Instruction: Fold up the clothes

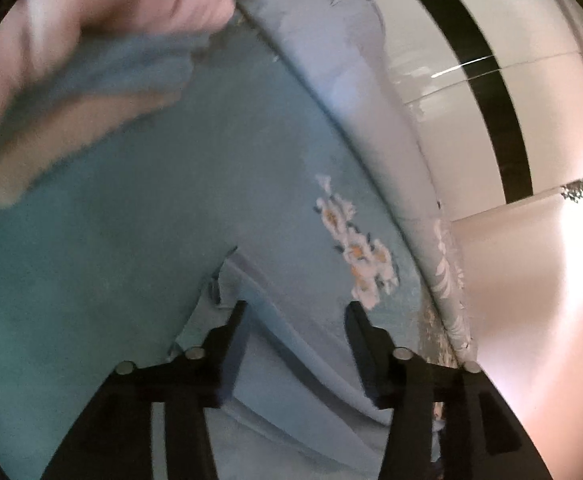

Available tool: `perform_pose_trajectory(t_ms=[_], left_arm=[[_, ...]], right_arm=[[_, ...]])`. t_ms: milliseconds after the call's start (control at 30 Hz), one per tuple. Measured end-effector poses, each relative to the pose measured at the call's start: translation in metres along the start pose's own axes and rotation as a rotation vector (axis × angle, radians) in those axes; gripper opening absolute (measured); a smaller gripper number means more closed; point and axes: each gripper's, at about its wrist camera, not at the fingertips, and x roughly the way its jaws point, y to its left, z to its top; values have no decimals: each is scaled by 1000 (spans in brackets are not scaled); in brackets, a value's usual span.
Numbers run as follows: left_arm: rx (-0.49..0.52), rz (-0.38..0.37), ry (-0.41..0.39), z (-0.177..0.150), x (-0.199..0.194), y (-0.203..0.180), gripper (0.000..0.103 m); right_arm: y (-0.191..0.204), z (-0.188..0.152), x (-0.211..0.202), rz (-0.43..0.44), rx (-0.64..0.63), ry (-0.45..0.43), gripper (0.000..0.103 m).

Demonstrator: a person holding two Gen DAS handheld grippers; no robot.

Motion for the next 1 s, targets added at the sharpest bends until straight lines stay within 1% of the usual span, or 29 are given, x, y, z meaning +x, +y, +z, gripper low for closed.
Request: perform_pose_trajectory(t_ms=[33,100,167,233,300,333,400,500,633,700,767,833,867,900,933,967,1000], left_arm=[[20,16,-19,-2,-9,-2,60],[22,95,-56,-11,-23,3,63],[-5,136,-61,-21,-29,17,64],[-44,123,-18,-31,-24,30,64],[-83,107,27,-42,-18,43,64],[-89,98,34,-45,-15,44,64],[-74,98,14,-47,-12,39,64],[-85,43,31,-48,1,31,64],[-115,26,-1,-47,9,30,62],[-135,24,-15,-46,12,30,51],[-161,41,-18,-45,12,34,25],[-186,35,-28,-45,10,41,14],[-197,29,-30,-44,12,42,11],[-208,24,-33,-44,15,42,10],[-219,19,-35,-44,17,43,9],[-230,13,-38,-43,20,44,7],[-240,7,-43,-43,20,43,7]], right_arm=[[6,-2,-10,25,-27,-26,69],[14,-8,-31,65,-81,-70,69],[21,-18,-52,93,-135,-105,69],[14,-31,-69,88,-147,-125,69],[-1,-41,-77,76,-116,-121,69],[-10,-47,-80,71,-93,-115,69],[-28,-55,-84,52,-43,-98,69],[-55,-65,-84,45,34,-79,69],[-72,-66,-69,84,128,-62,69],[-75,-64,-57,102,167,-45,69],[-71,-62,-54,115,168,-68,69],[-69,-59,-49,145,183,-70,69],[-69,-57,-47,154,195,-70,69],[-68,-56,-45,156,200,-69,64],[-67,-54,-43,151,203,-73,51],[-67,-52,-41,146,206,-76,44],[-66,-51,-40,138,208,-74,32]])
